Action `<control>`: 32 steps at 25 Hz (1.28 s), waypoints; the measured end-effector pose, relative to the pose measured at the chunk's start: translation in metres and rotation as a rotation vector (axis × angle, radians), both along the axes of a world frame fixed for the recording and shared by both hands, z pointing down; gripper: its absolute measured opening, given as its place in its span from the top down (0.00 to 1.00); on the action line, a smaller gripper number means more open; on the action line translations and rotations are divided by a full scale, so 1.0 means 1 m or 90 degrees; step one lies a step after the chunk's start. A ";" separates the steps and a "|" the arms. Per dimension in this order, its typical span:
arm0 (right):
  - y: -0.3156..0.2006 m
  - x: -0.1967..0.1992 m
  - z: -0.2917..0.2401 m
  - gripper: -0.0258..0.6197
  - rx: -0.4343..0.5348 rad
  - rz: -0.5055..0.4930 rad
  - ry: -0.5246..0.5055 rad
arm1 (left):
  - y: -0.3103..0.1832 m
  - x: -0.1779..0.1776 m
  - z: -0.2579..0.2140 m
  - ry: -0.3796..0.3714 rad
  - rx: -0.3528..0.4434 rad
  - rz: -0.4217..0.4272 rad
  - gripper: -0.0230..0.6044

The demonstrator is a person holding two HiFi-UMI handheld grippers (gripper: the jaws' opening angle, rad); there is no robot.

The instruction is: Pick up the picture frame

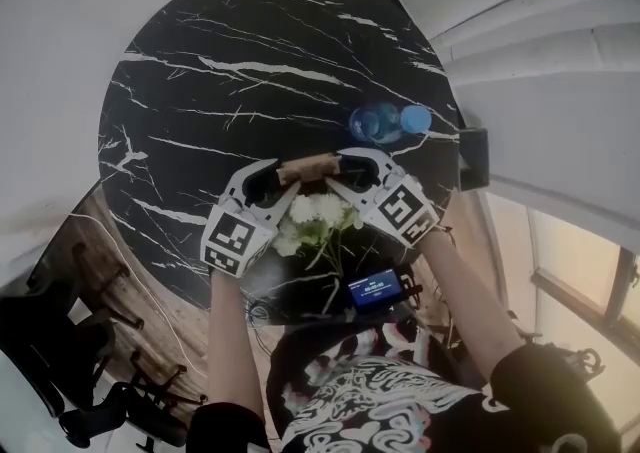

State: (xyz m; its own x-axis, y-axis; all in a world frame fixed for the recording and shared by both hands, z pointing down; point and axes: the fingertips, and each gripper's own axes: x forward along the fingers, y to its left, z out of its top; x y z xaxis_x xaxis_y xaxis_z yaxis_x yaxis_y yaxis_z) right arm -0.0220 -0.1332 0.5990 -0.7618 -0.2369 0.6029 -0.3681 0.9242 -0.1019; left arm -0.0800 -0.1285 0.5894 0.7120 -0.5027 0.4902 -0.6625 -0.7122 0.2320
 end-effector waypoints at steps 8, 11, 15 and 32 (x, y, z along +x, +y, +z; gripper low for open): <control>-0.006 -0.002 -0.005 0.73 -0.044 0.047 -0.019 | -0.003 0.000 -0.004 0.021 -0.022 -0.022 0.70; -0.009 -0.003 -0.010 0.74 -0.054 0.072 -0.032 | -0.008 -0.003 -0.010 0.036 -0.019 -0.037 0.70; -0.013 -0.006 -0.025 0.74 -0.018 0.061 -0.018 | -0.012 -0.007 -0.022 0.056 -0.020 -0.041 0.70; -0.017 -0.015 -0.091 0.74 -0.034 0.124 -0.119 | -0.017 -0.021 -0.083 0.139 -0.048 -0.098 0.71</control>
